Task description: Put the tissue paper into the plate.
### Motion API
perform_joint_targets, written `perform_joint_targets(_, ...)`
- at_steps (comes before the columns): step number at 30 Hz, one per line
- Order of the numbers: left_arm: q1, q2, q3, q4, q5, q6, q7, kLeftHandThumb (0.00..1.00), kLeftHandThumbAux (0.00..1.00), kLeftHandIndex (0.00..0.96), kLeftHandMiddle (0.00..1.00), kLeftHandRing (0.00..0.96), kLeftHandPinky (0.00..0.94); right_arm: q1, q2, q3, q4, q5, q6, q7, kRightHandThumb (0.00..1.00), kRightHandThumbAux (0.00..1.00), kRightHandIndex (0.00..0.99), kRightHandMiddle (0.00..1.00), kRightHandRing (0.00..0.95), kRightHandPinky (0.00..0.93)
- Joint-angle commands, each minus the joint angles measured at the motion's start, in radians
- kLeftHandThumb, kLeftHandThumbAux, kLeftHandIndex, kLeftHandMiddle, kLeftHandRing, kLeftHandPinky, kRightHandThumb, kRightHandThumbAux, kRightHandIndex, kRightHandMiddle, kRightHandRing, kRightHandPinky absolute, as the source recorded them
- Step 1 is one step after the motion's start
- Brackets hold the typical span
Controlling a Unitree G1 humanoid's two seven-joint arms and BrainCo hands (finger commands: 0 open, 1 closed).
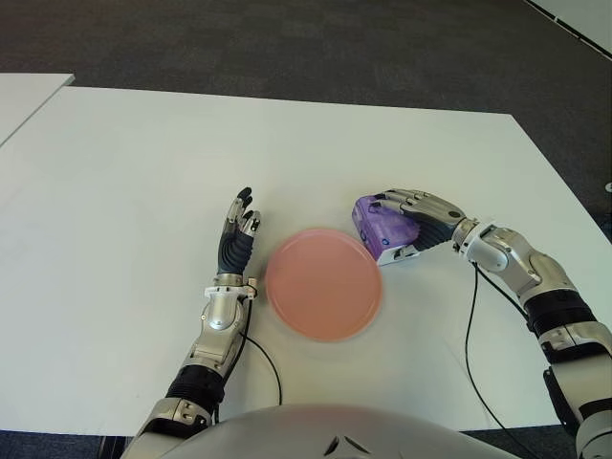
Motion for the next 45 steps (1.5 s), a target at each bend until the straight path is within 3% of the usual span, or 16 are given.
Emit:
perform_joint_targets(1, 0.209, 0.067, 0.004, 0.143, 0.078, 0.012, 0.014, 0.000, 0.359, 0.000, 0.000, 0.000, 0.000, -0.003, 0.005, 0.020, 0.012, -0.018, -0.016, 0.001, 0.009, 0.693, 0.000, 0.007, 0.000, 0.000)
perform_joint_targets(24, 0.212, 0.059, 0.003, 0.134, 0.079, 0.018, 0.017, 0.000, 0.353, 0.000, 0.000, 0.000, 0.000, -0.004, -0.003, 0.017, 0.016, -0.012, -0.023, 0.001, 0.009, 0.693, 0.000, 0.007, 0.000, 0.000)
perform_joint_targets(29, 0.212, 0.056, 0.006, 0.137, 0.063, 0.009, 0.000, 0.000, 0.357, 0.000, 0.000, 0.000, 0.000, -0.043, 0.102, 0.122, 0.291, -0.120, -0.002, -0.125, 0.059, 0.686, 0.000, 0.019, 0.000, 0.000)
perform_joint_targets(34, 0.211, 0.059, 0.010, 0.150, 0.067, 0.001, 0.011, 0.000, 0.361, 0.000, 0.000, 0.000, 0.000, -0.065, 0.164, 0.199, 0.479, -0.195, 0.032, -0.293, 0.074, 0.685, 0.000, 0.028, 0.000, 0.000)
perform_joint_targets(45, 0.201, 0.061, 0.010, 0.177, 0.078, -0.018, 0.028, 0.000, 0.361, 0.000, 0.000, 0.000, 0.000, -0.096, 0.246, 0.327, 0.671, -0.252, 0.116, -0.519, 0.085, 0.689, 0.000, 0.031, 0.000, 0.000)
